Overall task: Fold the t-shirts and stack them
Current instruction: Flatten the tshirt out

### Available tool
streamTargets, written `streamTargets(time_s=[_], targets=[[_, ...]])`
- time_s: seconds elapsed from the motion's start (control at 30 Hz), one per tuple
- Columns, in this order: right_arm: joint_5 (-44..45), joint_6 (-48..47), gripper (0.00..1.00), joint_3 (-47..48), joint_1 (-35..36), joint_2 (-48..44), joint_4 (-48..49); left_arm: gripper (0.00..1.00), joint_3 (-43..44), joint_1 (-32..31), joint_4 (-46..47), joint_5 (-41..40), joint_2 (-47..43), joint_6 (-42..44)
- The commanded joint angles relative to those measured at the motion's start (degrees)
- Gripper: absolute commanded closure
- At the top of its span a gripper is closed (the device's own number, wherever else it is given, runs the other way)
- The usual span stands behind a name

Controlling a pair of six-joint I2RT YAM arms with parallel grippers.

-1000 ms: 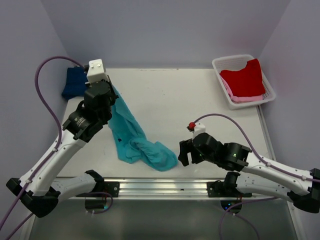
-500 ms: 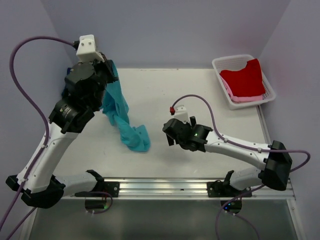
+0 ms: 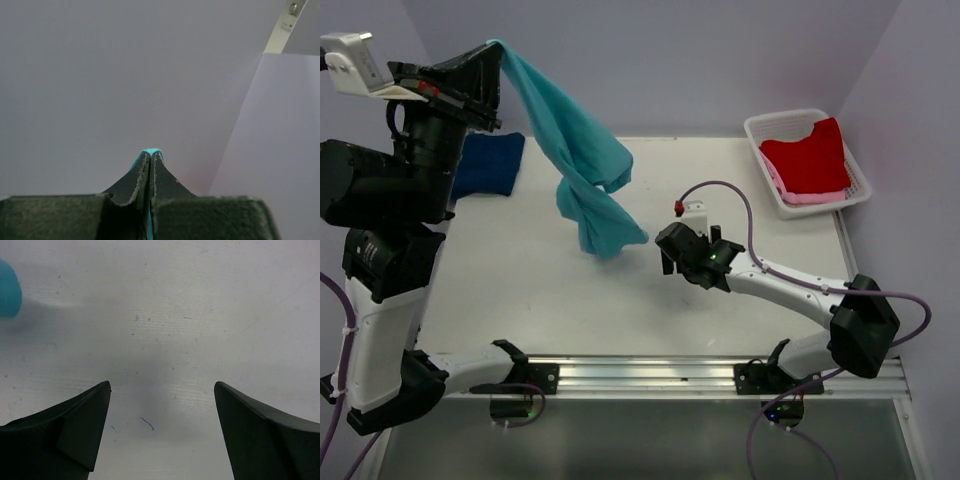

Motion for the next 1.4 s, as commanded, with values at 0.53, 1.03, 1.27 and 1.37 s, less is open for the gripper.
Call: streamTargets(time_s=[0.53, 1.03, 1.27, 1.37], targets=[[-15.44, -5.20, 0.12, -6.43, -0.90, -5.84, 17.68, 1.00, -11.27, 0.33, 32.30, 17.64, -3.07, -13.81], [-14.39, -6.96, 0.13, -5.64, -0.99, -9.70, 13.46, 1.00, -14.92, 0.95, 35.68, 18.22, 1.12, -6.86], [-13.77, -7.40, 0.18, -5.73, -0.90, -15.75, 10.39, 1.00, -1.40, 0.86, 21.04, 12.23, 11.14, -2.76], [-14.74, -8.63, 0.18, -7.04, -0.90, -20.59, 12.75, 1.00, 5.27, 0.86, 12.40, -4.90, 17.81, 3.93]])
